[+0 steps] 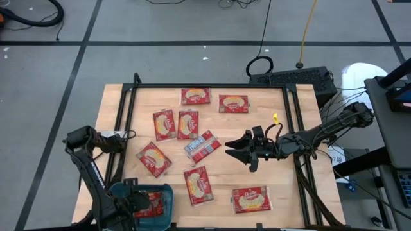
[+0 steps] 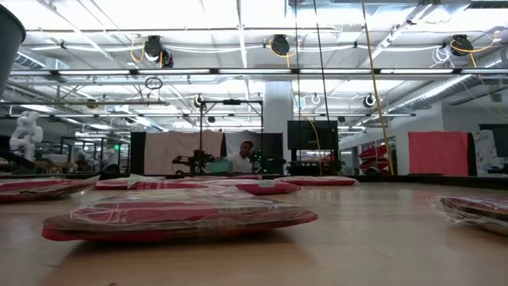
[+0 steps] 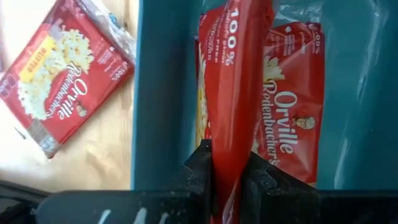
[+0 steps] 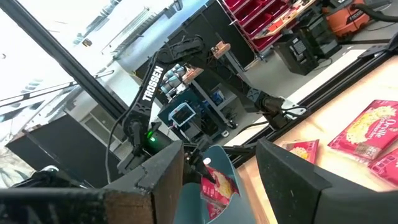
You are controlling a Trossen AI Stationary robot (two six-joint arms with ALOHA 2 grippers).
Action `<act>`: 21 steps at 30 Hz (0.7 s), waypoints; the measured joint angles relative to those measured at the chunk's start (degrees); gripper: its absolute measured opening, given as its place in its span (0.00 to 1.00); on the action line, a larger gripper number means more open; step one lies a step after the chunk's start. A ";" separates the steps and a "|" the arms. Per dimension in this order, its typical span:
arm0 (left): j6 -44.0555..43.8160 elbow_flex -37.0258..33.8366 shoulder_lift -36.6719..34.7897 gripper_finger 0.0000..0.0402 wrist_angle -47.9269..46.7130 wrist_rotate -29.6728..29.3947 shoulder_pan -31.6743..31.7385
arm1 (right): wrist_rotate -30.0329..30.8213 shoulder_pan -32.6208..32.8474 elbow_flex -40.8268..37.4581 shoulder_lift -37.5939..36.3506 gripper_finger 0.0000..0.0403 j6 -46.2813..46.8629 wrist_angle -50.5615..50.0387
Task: Sort popcorn bags into baskets
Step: Put the popcorn sachet into the bin
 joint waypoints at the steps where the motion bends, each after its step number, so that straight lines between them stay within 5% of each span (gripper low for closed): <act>1: 0.00 -0.51 0.00 0.11 0.45 -0.01 0.00 | 0.00 0.00 0.00 0.00 0.48 -0.25 0.00; 14: -0.55 -2.19 -0.02 0.13 2.32 -0.15 0.64 | -0.09 0.22 0.00 0.00 0.48 -0.75 -0.41; 21: -2.64 -2.19 -0.02 0.37 2.76 0.02 0.63 | -0.13 0.20 0.00 0.00 0.48 -0.61 -2.27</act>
